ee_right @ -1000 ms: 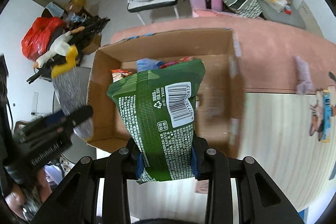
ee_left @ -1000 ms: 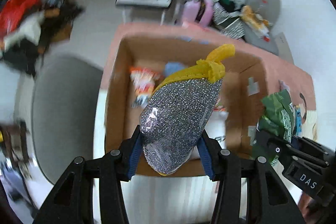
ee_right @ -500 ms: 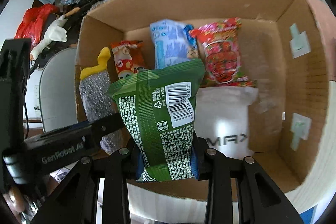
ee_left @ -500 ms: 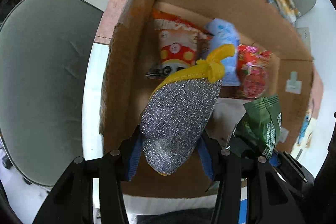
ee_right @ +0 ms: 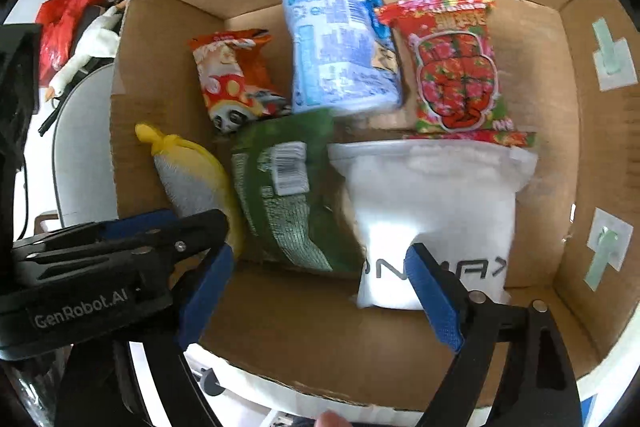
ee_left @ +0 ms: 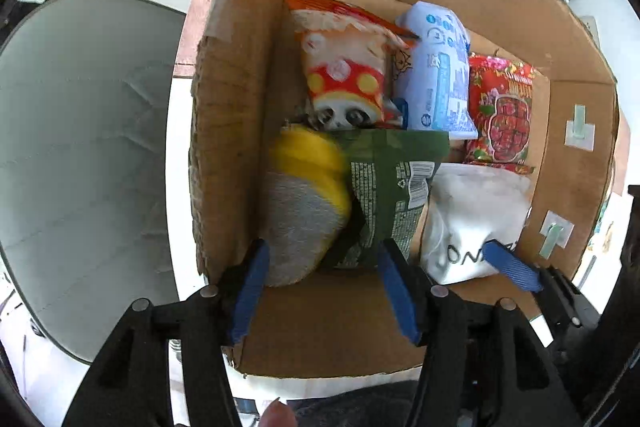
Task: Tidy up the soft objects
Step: 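Place the sponge and green bag into the box beside the NMAX pouch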
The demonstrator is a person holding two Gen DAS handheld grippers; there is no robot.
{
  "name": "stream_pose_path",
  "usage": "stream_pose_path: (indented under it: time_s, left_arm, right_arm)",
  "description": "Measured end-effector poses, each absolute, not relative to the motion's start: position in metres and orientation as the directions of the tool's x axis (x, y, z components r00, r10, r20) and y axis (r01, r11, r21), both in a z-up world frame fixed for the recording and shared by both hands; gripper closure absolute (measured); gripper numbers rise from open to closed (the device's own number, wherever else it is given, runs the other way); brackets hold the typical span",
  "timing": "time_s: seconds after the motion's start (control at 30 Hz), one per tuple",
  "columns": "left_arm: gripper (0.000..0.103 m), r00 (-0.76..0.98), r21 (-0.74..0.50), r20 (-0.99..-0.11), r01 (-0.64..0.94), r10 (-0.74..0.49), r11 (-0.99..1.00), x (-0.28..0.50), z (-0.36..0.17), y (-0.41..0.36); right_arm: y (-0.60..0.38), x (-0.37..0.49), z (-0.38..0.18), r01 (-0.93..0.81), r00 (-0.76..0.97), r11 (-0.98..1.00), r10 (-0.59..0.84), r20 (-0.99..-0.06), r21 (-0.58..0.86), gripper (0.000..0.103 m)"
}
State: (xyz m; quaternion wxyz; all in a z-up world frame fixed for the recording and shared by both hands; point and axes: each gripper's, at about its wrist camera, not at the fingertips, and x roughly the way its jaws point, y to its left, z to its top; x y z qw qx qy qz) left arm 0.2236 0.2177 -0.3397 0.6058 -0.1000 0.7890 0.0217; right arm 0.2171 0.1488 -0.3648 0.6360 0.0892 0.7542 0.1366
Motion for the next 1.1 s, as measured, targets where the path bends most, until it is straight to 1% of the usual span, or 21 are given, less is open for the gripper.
stream_pose_path:
  time_s: [0.1, 0.23, 0.43, 0.67, 0.83, 0.97, 1.0, 1.03, 1.07, 1.1]
  left_arm:
    - [0.046, -0.239, -0.071, -0.965, -0.172, -0.111, 0.983, 0.218, -0.335, 0.217]
    - [0.046, -0.219, -0.075, -0.969, -0.184, -0.115, 0.98, 0.217, -0.328, 0.212]
    - [0.046, -0.118, -0.069, -0.989, -0.176, -0.091, 0.982, 0.199, -0.294, 0.201]
    - [0.046, 0.05, -0.034, -0.998, -0.157, -0.026, 0.987, 0.172, -0.24, 0.185]
    - [0.046, 0.138, -0.018, -0.99, -0.126, 0.0, 0.992, 0.153, -0.208, 0.164]
    - [0.046, 0.199, -0.026, -0.98, -0.138, 0.002, 0.99, 0.14, -0.186, 0.159]
    - [0.044, 0.212, -0.029, -0.977, -0.139, 0.001, 0.99, 0.137, -0.182, 0.157]
    - [0.035, 0.219, -0.028, -0.976, -0.14, 0.004, 0.99, 0.135, -0.179, 0.157]
    - [0.022, 0.235, -0.03, -0.972, -0.146, 0.005, 0.989, 0.132, -0.174, 0.158]
    - [0.012, 0.251, -0.033, -0.968, -0.149, 0.005, 0.988, 0.129, -0.168, 0.159]
  right_arm:
    - [0.146, 0.214, -0.36, -0.058, -0.158, 0.96, 0.263, -0.952, 0.275, 0.013]
    - [0.13, 0.209, -0.351, -0.061, -0.142, 0.968, 0.232, -0.962, 0.243, 0.013]
    - [0.104, 0.196, -0.327, -0.084, -0.07, 0.981, 0.168, -0.983, 0.174, 0.013]
    - [0.077, 0.175, -0.271, -0.107, 0.062, 0.988, 0.119, -0.991, 0.112, 0.013]
    - [0.056, 0.157, -0.223, -0.119, 0.13, 0.987, 0.124, -0.984, 0.109, 0.013]
    - [0.045, 0.142, -0.193, -0.128, 0.17, 0.986, 0.132, -0.977, 0.111, 0.013]
    - [0.044, 0.139, -0.188, -0.134, 0.178, 0.985, 0.132, -0.975, 0.109, 0.013]
    - [0.041, 0.137, -0.181, -0.139, 0.186, 0.984, 0.134, -0.973, 0.109, 0.013]
    - [0.04, 0.134, -0.175, -0.145, 0.199, 0.984, 0.133, -0.971, 0.105, 0.01]
    - [0.039, 0.132, -0.172, -0.15, 0.208, 0.983, 0.132, -0.969, 0.102, 0.008]
